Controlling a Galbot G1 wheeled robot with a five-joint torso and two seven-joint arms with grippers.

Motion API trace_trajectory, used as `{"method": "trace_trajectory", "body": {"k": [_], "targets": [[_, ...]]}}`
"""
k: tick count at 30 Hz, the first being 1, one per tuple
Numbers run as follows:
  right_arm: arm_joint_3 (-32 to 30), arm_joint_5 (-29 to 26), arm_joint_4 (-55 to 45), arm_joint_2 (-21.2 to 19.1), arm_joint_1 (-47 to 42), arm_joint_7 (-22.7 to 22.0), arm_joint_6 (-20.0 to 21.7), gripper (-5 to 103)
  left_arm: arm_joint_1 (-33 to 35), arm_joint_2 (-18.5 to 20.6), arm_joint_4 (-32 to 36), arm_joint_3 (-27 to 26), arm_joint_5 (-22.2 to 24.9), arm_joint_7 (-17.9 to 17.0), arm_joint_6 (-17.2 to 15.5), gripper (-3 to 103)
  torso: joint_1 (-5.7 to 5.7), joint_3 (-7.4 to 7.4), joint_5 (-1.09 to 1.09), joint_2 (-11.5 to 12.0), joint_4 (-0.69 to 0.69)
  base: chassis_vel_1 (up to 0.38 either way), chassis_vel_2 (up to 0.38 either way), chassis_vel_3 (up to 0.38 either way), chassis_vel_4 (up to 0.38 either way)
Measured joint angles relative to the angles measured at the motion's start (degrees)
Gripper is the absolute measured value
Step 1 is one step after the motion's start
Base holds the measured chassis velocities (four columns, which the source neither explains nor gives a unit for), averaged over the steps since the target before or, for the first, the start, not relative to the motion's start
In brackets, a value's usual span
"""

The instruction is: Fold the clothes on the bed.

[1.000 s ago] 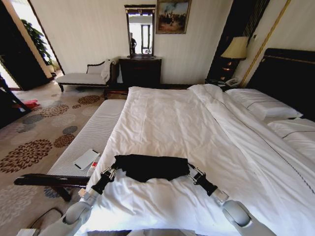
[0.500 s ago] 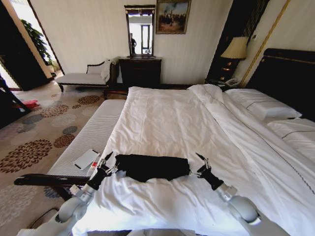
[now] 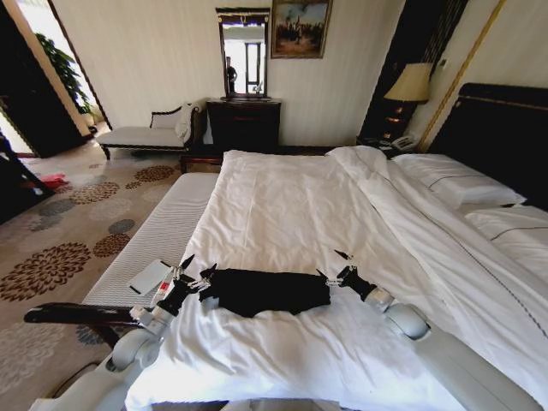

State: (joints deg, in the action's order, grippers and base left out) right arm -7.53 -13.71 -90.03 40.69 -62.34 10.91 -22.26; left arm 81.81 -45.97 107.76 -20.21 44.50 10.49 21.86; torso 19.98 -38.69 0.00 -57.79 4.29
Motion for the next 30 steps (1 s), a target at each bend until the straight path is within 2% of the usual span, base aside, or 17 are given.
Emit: {"method": "trace_trajectory", "body": {"k": [5,7,10,12,21,24,25,26,27,28,29,30], "targets": [[2.7,2.3,-0.2,-0.9,0.6,0.7,-0.2,100,-0.4,0.9,0.8,0.6,0.3,-0.6,-0.7,100,-0.01,0.01,-0.01,0.0,0.02,0.0,0.0,0.0,0.0],[3.3,5.5,-0.7,-1.2,-1.7,1.4,-1.6,100,-0.8,0.7,0.7,1.2,0.2,-0.6,-0.7,100,-0.02,0.01,0.0,0.0,0.03,0.0,0.0,0.0,0.0],[3.3,7.0,-1.2,-1.2,-3.1,1.5,-2.4,100,-0.9,0.5,0.5,1.5,0.2,-0.6,-0.7,100,-0.02,0.01,-0.02,0.0,0.05,0.0,0.0,0.0,0.0],[2.1,8.9,-3.4,-1.4,-5.7,1.7,-3.4,100,-0.9,0.3,0.4,1.6,0.2,-0.6,-0.7,100,-0.02,0.01,0.02,0.0,0.03,0.0,0.0,0.0,0.0],[-3.4,10.5,-13.0,-3.8,-15.4,1.3,-3.3,100,-1.1,0.0,-0.5,1.2,0.6,-0.4,-0.7,100,-0.03,0.02,-0.01,0.0,0.04,0.0,0.0,0.0,0.0],[-5.7,5.5,-15.1,-3.0,-18.1,-0.6,-0.8,100,-0.6,-0.1,-0.2,1.0,-0.4,-1.4,-1.1,100,-0.02,0.02,0.0,0.0,0.04,0.0,0.0,0.0,0.0],[-5.7,5.5,-15.1,-3.0,-18.1,-0.6,-0.8,100,-0.6,-0.1,-0.2,1.0,-0.4,-1.4,-1.1,100,-0.02,0.02,0.0,0.0,0.04,0.0,0.0,0.0,0.0],[-6.3,2.7,-15.8,-2.8,-18.6,-1.2,0.5,100,-0.2,0.0,0.1,0.8,-0.7,-1.9,-1.5,100,-0.02,0.02,0.0,0.0,0.03,0.0,0.0,0.0,0.0],[-7.7,-3.9,-17.5,-2.3,-19.7,-2.9,3.6,100,0.8,0.0,0.8,0.1,-1.5,-3.0,-2.2,100,-0.02,0.02,0.0,0.0,0.02,0.0,0.0,0.0,0.0],[-8.5,-7.5,-18.4,-2.1,-20.3,-3.8,5.3,100,1.4,0.1,1.2,-0.2,-2.2,-3.7,-2.6,100,-0.02,0.02,0.0,0.0,0.02,0.0,0.0,0.0,0.0],[-8.5,-7.5,-18.4,-2.1,-20.3,-3.8,5.3,100,1.4,0.1,1.2,-0.2,-2.2,-3.7,-2.6,100,-0.02,0.02,0.0,0.0,0.02,0.0,0.0,0.0,0.0],[-9.9,-12.3,-19.9,-1.9,-21.3,-5.1,7.7,100,2.4,0.2,1.7,-0.8,-3.4,-4.9,-3.1,100,-0.02,0.02,0.0,0.0,0.02,0.0,0.0,0.0,0.0]]}}
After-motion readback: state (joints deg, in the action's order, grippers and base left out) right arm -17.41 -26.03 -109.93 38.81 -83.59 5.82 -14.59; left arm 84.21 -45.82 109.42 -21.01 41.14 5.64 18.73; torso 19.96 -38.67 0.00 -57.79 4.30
